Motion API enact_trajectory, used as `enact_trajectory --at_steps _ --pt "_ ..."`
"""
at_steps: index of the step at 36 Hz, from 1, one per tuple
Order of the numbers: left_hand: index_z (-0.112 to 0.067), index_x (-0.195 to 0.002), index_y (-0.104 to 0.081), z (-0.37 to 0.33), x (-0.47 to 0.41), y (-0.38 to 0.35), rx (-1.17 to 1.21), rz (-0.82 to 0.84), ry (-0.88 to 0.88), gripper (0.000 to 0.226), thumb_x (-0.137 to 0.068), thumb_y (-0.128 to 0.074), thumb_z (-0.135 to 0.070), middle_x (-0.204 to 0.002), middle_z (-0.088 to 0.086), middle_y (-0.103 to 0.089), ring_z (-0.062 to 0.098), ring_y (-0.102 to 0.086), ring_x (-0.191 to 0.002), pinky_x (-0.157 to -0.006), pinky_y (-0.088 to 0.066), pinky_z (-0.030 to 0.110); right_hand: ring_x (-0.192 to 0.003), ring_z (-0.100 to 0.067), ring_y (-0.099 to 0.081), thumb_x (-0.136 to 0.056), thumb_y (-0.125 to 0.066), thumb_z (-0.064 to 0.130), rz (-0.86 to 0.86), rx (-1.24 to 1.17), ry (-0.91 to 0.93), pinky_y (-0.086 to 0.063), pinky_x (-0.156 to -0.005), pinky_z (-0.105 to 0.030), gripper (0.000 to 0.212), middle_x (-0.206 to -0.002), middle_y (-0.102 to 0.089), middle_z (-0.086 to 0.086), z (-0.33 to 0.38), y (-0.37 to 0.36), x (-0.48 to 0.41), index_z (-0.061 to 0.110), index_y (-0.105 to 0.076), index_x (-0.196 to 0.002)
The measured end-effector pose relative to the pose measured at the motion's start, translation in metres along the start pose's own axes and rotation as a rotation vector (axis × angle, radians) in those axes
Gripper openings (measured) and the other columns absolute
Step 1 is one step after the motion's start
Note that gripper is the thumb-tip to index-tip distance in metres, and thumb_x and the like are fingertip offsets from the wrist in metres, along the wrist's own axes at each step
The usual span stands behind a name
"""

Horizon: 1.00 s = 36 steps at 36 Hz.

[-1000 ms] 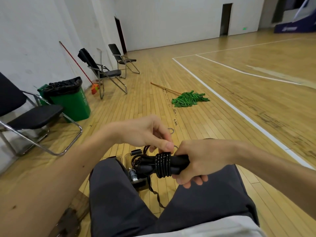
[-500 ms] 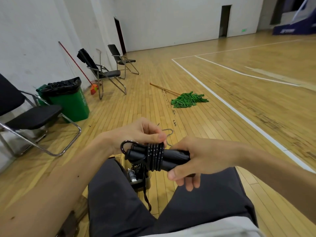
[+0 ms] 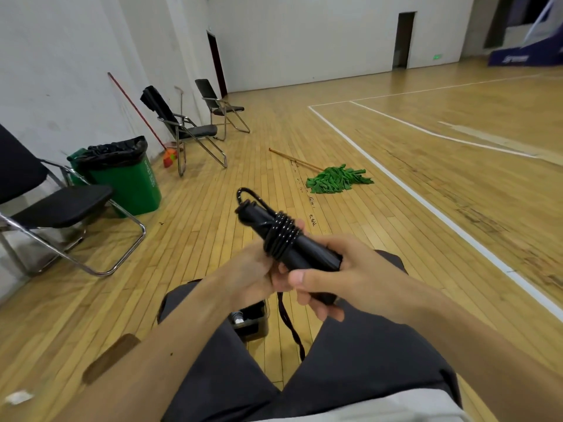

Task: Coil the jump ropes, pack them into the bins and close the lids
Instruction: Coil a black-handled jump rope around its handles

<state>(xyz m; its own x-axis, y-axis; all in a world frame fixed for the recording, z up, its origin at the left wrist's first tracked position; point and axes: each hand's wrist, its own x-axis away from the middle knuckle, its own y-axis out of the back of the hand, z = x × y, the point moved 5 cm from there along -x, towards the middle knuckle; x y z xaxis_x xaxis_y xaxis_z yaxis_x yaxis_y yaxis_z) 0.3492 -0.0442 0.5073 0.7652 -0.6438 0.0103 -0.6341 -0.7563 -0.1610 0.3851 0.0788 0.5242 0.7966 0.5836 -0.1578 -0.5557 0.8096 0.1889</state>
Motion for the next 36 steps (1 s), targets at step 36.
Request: enact_trajectory --at_steps 36 --pt "-0.026 -0.095 -0.064 0.047 -0.036 0.079 -1.026 -0.290 0.176 0.016 -0.101 -0.055 -0.038 -0.073 -0.003 -0.067 0.005 -0.062 -0.059 -0.063 -0.055 0.026 -0.058 -0.019 -0.066 -0.091 -0.074 0.024 -0.263 0.253 -0.312 -0.057 -0.055 -0.034 0.020 -0.074 -0.068 -0.002 -0.111 0.066 -0.079 0.017 -0.058 -0.101"
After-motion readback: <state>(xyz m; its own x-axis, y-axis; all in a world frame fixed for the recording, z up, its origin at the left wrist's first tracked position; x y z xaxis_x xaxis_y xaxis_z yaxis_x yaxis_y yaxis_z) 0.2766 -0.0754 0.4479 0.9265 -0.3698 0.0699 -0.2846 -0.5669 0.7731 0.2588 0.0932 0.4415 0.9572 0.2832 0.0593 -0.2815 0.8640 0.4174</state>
